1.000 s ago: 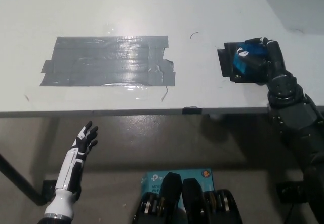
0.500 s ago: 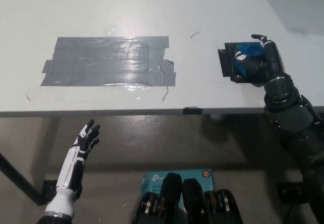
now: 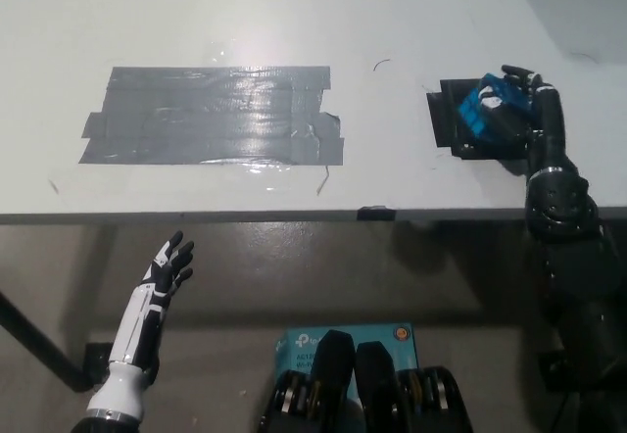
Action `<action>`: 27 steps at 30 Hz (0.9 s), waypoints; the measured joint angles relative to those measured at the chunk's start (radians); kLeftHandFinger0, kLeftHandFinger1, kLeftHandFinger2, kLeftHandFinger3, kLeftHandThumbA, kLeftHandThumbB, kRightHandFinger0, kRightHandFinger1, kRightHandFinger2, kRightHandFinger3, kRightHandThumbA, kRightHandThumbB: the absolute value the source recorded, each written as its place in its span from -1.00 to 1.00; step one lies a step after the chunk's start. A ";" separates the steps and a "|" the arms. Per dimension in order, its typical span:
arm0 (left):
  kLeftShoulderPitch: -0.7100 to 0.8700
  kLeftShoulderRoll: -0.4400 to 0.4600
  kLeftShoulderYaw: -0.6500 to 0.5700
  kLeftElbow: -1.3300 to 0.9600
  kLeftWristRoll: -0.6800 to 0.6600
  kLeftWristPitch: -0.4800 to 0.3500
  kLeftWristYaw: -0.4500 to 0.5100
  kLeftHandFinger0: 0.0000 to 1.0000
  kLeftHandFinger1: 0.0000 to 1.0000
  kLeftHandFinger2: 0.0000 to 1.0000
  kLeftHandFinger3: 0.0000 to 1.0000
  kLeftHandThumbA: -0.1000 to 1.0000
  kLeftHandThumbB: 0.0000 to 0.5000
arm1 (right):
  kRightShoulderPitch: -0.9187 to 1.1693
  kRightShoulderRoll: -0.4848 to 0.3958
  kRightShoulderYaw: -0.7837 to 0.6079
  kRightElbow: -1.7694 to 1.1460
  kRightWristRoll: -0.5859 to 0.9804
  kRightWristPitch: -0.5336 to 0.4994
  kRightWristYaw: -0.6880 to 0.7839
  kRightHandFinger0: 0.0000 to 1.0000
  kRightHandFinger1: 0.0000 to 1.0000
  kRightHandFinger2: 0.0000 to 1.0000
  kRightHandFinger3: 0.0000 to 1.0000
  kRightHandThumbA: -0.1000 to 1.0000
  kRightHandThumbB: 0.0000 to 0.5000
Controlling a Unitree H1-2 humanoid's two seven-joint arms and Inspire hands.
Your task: A rubick's cube is kept in the black marked spot on the table and the robot uses its right arm to pick it up and hands it to a person
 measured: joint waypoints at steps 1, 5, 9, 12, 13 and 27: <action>0.000 0.000 0.000 0.000 0.000 0.000 0.000 1.00 1.00 1.00 1.00 0.98 -0.32 | 0.007 0.006 -0.008 -0.028 0.007 0.011 0.001 -1.00 -0.20 0.44 0.38 -1.00 -0.33; 0.000 -0.001 0.000 0.000 0.000 0.000 0.000 1.00 1.00 1.00 1.00 0.97 -0.30 | 0.035 0.034 -0.056 -0.180 0.055 0.064 0.005 -1.00 -0.22 0.49 0.41 -1.00 -0.38; 0.000 -0.001 0.000 0.000 0.000 0.000 0.000 1.00 1.00 1.00 1.00 0.98 -0.31 | 0.039 0.051 -0.098 -0.301 0.108 0.110 0.012 -1.00 -0.19 0.63 0.51 -1.00 -0.50; 0.000 -0.001 0.000 0.000 0.000 0.000 0.000 1.00 1.00 1.00 1.00 0.99 -0.32 | 0.038 0.066 -0.135 -0.391 0.156 0.145 0.019 -1.00 -0.15 0.67 0.57 -1.00 -0.51; 0.000 -0.001 0.000 0.000 0.000 0.000 0.000 1.00 1.00 1.00 1.00 0.99 -0.32 | 0.038 0.066 -0.135 -0.391 0.156 0.145 0.019 -1.00 -0.13 0.69 0.59 -1.00 -0.51; -0.004 0.000 0.000 0.000 0.000 0.000 0.000 1.00 1.00 1.00 1.00 0.98 -0.34 | 0.025 0.084 -0.177 -0.512 0.294 0.262 0.043 -0.98 -0.14 0.66 0.55 -1.00 -0.40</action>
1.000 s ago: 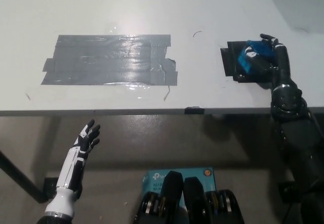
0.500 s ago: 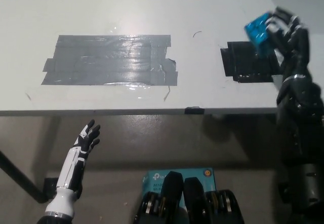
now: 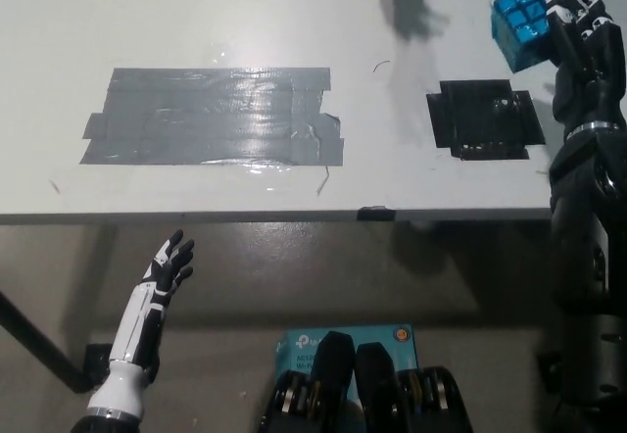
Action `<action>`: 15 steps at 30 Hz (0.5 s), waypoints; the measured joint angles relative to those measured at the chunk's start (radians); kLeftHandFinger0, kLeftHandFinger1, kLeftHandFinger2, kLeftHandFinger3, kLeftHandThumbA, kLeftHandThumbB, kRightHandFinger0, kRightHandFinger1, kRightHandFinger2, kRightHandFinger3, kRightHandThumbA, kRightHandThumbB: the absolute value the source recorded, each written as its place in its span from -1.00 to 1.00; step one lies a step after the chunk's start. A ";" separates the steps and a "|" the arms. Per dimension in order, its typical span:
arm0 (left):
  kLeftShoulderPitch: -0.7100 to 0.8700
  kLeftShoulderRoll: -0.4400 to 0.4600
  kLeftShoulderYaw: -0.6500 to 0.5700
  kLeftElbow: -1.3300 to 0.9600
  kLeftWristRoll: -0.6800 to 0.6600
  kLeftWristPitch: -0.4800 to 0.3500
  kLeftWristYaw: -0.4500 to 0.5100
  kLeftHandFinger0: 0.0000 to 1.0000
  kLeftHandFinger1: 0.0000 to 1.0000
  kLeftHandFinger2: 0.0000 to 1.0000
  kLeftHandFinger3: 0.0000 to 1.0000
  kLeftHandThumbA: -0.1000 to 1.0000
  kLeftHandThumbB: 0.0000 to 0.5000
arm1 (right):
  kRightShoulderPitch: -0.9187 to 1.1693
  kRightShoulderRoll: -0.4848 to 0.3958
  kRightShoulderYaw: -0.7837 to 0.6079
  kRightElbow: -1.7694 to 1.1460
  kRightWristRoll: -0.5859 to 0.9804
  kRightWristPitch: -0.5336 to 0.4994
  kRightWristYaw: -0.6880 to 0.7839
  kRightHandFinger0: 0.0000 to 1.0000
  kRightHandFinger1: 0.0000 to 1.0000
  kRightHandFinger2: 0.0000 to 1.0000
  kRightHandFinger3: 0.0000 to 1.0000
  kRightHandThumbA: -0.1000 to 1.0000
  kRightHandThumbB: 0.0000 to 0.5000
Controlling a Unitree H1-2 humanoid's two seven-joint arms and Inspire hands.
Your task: A rubick's cube is kept in the black marked spot on the table and the robot uses its right arm to pick it up and hands it to a person
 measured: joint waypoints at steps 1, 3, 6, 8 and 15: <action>0.000 0.000 0.000 0.000 0.000 0.000 0.000 1.00 1.00 1.00 1.00 0.98 -0.34 | -0.001 0.000 0.001 0.004 0.000 0.000 0.000 -1.00 -0.18 0.63 0.52 -1.00 -0.37; 0.000 0.000 0.000 0.000 0.000 0.000 0.000 1.00 1.00 1.00 1.00 0.98 -0.35 | -0.006 -0.001 0.006 0.018 -0.002 -0.001 0.000 -1.00 -0.22 0.56 0.45 -1.00 -0.38; 0.000 0.000 0.000 0.000 0.000 0.000 0.000 1.00 1.00 1.00 1.00 0.98 -0.36 | -0.017 -0.001 0.019 0.051 -0.013 -0.003 -0.001 -1.00 -0.20 0.57 0.46 -1.00 -0.38; 0.000 0.000 0.000 0.000 0.000 0.000 -0.001 1.00 1.00 1.00 1.00 0.98 -0.37 | -0.019 -0.001 0.025 0.065 -0.017 -0.005 -0.001 -1.00 -0.20 0.57 0.48 -1.00 -0.40; 0.000 0.000 0.000 0.000 0.001 0.000 -0.001 1.00 1.00 1.00 1.00 0.98 -0.37 | -0.059 -0.002 0.062 0.164 -0.050 -0.024 -0.005 -0.97 -0.09 0.59 0.51 -1.00 -0.32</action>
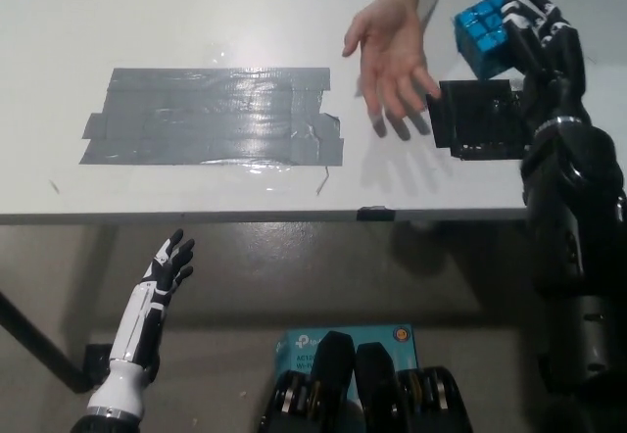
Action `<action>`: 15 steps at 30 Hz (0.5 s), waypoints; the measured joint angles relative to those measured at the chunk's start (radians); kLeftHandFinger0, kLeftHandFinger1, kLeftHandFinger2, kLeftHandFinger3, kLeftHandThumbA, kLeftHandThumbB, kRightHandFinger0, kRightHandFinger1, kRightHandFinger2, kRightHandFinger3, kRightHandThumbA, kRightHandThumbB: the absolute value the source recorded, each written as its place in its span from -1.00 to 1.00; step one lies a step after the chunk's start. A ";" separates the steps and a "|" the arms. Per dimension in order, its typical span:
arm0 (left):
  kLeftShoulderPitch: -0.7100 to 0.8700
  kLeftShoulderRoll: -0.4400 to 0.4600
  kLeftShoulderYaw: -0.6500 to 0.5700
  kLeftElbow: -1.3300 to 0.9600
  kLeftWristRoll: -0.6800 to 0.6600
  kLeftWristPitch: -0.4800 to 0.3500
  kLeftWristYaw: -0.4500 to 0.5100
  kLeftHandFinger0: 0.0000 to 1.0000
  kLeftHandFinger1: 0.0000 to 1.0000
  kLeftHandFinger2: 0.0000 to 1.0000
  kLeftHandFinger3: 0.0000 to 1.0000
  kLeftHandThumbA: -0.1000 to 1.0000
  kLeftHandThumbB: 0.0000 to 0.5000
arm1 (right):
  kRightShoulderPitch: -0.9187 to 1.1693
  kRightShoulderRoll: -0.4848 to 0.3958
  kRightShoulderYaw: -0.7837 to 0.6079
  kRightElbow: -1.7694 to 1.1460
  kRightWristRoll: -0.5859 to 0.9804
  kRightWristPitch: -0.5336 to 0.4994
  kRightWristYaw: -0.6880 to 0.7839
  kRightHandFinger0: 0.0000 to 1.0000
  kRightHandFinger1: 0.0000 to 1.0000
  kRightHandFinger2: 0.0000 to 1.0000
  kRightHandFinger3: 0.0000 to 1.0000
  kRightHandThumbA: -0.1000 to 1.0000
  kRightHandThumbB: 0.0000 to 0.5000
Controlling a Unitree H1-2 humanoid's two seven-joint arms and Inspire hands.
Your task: A rubick's cube is kept in the black marked spot on the table and the robot uses its right arm to pick it up and hands it to a person
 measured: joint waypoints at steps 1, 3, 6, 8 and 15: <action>0.000 0.000 0.000 0.000 0.000 0.000 0.000 1.00 1.00 1.00 1.00 0.98 -0.37 | -0.015 0.000 0.007 0.021 -0.008 -0.008 -0.001 -1.00 -0.11 0.57 0.48 -1.00 -0.28; -0.001 0.000 0.000 0.000 0.000 0.000 0.000 1.00 1.00 1.00 1.00 0.99 -0.37 | -0.040 -0.006 0.032 0.063 -0.027 -0.024 -0.004 -1.00 -0.09 0.58 0.48 -1.00 -0.28; -0.002 0.000 0.000 0.000 0.001 0.000 0.000 1.00 1.00 1.00 1.00 0.99 -0.37 | -0.082 -0.012 0.066 0.133 -0.057 -0.046 -0.011 -0.99 -0.06 0.62 0.58 -1.00 -0.33; -0.002 0.000 0.000 0.000 0.001 0.000 0.000 1.00 1.00 1.00 1.00 0.98 -0.37 | -0.111 -0.017 0.096 0.180 -0.083 -0.064 -0.020 -1.00 -0.06 0.62 0.62 -1.00 -0.30; -0.002 0.000 -0.001 -0.001 0.001 0.000 -0.001 1.00 1.00 1.00 1.00 0.98 -0.36 | -0.240 -0.040 0.196 0.429 -0.183 -0.141 -0.065 -0.97 -0.06 0.72 0.80 -1.00 -0.32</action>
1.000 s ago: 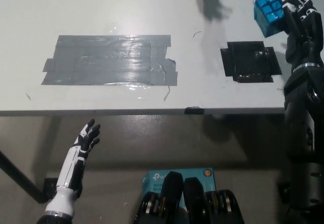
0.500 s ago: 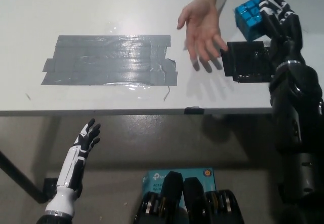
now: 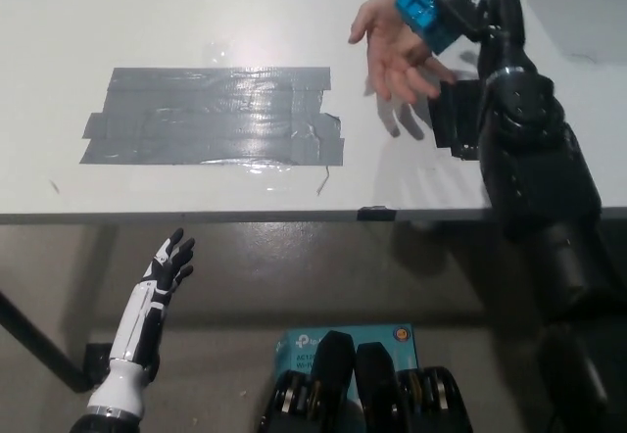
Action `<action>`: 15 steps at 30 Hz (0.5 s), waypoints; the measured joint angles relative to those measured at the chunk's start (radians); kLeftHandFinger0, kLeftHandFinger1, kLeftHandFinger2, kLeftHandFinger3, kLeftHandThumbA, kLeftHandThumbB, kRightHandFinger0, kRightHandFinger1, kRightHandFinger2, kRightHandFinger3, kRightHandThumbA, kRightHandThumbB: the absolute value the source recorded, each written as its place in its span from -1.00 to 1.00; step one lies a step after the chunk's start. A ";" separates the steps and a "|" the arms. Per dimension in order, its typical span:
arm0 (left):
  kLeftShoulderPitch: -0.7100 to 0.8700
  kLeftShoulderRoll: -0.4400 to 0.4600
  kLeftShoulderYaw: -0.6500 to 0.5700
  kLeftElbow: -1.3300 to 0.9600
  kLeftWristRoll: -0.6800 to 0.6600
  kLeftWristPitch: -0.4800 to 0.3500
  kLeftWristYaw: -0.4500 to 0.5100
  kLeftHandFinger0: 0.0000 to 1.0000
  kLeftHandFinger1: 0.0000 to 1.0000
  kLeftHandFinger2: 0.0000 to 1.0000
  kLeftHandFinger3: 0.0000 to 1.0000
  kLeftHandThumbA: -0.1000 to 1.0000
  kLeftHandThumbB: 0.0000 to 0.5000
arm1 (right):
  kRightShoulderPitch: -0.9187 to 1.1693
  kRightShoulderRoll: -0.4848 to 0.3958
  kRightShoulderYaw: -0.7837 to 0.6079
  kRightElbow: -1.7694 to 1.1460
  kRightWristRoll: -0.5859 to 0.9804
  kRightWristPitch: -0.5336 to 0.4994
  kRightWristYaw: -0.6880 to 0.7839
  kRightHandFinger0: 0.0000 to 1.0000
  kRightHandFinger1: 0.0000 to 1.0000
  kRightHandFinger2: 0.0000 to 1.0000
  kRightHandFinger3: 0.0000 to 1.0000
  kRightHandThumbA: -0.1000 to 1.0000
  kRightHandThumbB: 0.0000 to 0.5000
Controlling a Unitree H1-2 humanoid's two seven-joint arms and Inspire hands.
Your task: A rubick's cube is kept in the black marked spot on the table and the robot uses its right arm to pick it up and hands it to a person
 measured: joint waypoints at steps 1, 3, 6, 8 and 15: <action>0.000 0.000 0.000 0.000 0.000 0.000 0.000 1.00 1.00 1.00 1.00 0.98 -0.35 | -0.011 -0.002 0.007 0.024 -0.008 -0.006 -0.004 -0.97 -0.07 0.73 0.81 -1.00 -0.32; 0.000 0.000 0.000 0.000 0.001 0.000 0.000 1.00 1.00 1.00 1.00 0.98 -0.35 | -0.037 -0.005 0.027 0.082 -0.025 -0.026 -0.017 -0.97 -0.09 0.74 0.78 -1.00 -0.25; -0.001 0.001 0.000 -0.001 0.001 0.001 0.000 1.00 1.00 1.00 1.00 0.98 -0.35 | -0.090 -0.008 0.073 0.210 -0.067 -0.071 -0.049 -1.00 -0.12 0.76 0.73 -1.00 -0.20; -0.002 0.000 0.000 -0.002 0.002 0.001 0.000 1.00 1.00 1.00 1.00 0.98 -0.34 | -0.116 -0.008 0.101 0.271 -0.090 -0.098 -0.070 -1.00 -0.12 0.76 0.73 -1.00 -0.20; -0.005 0.000 0.000 -0.002 0.002 0.001 0.000 1.00 1.00 1.00 1.00 0.95 -0.31 | -0.167 -0.011 0.201 0.416 -0.168 -0.177 -0.143 -1.00 -0.22 0.71 0.67 -1.00 -0.19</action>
